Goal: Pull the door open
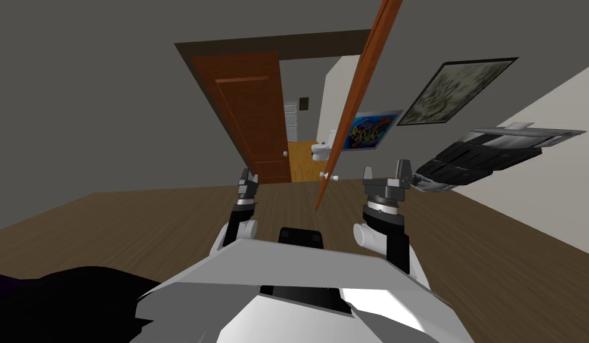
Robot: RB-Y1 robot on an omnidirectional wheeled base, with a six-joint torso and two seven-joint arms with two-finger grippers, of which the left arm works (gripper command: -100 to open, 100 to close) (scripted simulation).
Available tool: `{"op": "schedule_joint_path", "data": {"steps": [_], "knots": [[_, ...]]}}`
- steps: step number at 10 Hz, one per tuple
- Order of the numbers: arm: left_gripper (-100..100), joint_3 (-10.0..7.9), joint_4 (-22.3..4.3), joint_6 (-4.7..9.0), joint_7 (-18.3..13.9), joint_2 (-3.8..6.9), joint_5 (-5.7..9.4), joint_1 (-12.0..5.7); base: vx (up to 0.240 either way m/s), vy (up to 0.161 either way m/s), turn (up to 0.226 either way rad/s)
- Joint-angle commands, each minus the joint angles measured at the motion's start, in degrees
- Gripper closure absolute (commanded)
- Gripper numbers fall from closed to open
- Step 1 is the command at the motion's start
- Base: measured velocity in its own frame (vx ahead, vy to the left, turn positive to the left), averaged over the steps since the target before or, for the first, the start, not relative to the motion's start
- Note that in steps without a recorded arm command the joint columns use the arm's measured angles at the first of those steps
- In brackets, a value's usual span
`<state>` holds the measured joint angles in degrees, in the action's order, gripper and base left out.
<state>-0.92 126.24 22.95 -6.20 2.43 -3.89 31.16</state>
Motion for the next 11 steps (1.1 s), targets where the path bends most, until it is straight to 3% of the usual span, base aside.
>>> {"op": "schedule_joint_path", "data": {"steps": [1,6,11], "knots": [[-100,0.12,-2.1,0.63,-1.4,0.31,0.72,-0.98,0.071,0.021,0.011],[-100,0.4,-7.2,2.12,-4.8,0.88,2.41,-3.29,0.114,0.022,0.007],[-100,0.81,-14.4,4.25,-9.6,1.5,4.84,-6.62,0.101,0.027,0.007]]}}
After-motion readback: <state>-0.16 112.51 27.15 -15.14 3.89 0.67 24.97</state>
